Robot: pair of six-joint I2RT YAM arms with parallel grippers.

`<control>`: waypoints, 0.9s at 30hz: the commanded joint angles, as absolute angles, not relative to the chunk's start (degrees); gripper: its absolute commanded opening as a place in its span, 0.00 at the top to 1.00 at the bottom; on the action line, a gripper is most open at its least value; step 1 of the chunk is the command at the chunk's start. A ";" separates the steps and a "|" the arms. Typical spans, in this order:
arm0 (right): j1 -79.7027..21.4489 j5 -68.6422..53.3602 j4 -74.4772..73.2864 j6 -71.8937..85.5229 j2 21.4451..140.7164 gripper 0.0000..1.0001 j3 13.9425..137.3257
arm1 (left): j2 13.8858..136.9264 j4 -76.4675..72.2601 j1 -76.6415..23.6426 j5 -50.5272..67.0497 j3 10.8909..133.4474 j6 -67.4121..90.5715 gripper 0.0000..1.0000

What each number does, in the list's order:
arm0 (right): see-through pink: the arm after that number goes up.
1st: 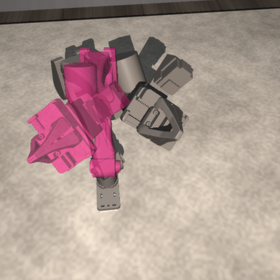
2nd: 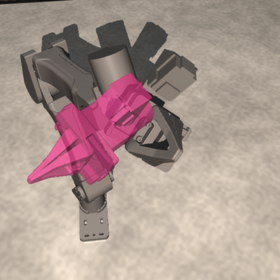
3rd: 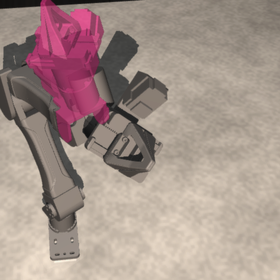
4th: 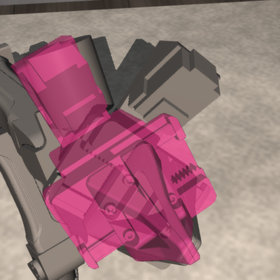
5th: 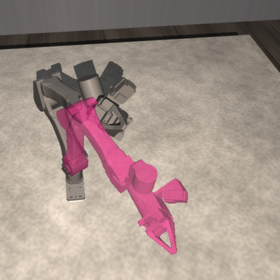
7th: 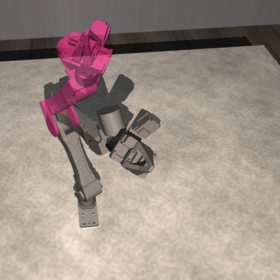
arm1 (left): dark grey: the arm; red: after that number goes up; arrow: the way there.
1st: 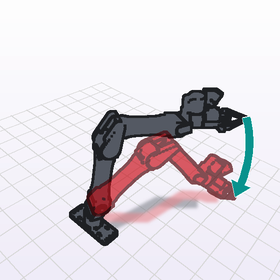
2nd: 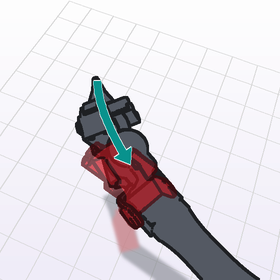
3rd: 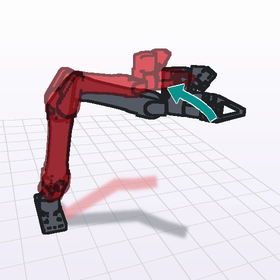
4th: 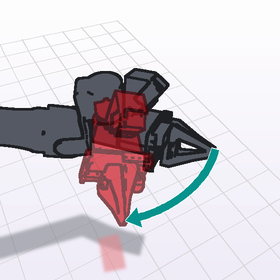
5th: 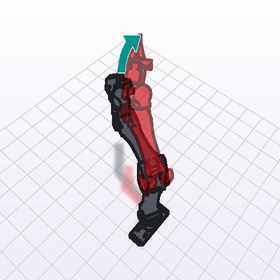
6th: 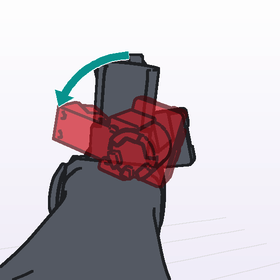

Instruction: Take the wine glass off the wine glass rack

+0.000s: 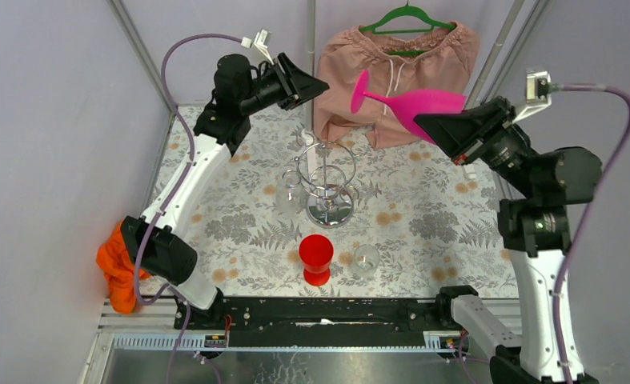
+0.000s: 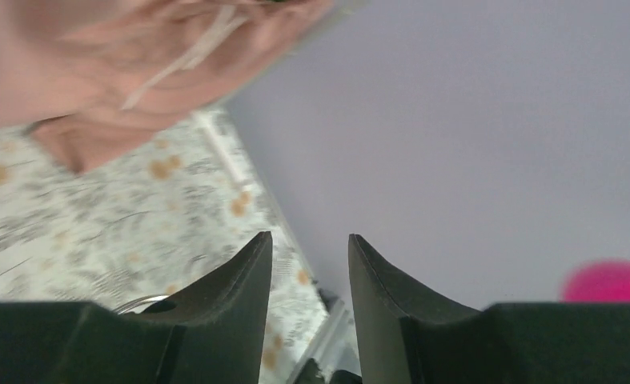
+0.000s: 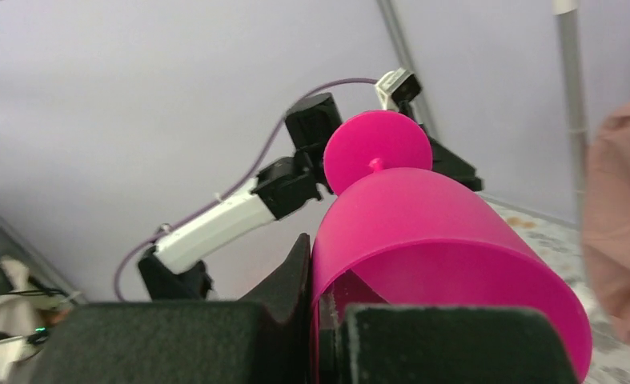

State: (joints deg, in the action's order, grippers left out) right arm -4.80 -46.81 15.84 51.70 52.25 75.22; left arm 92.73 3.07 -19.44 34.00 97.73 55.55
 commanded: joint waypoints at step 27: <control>-5.09 -2.82 -62.77 14.84 52.26 1.00 85.18 | 72.18 37.30 -24.70 -3.58 89.02 35.11 0.52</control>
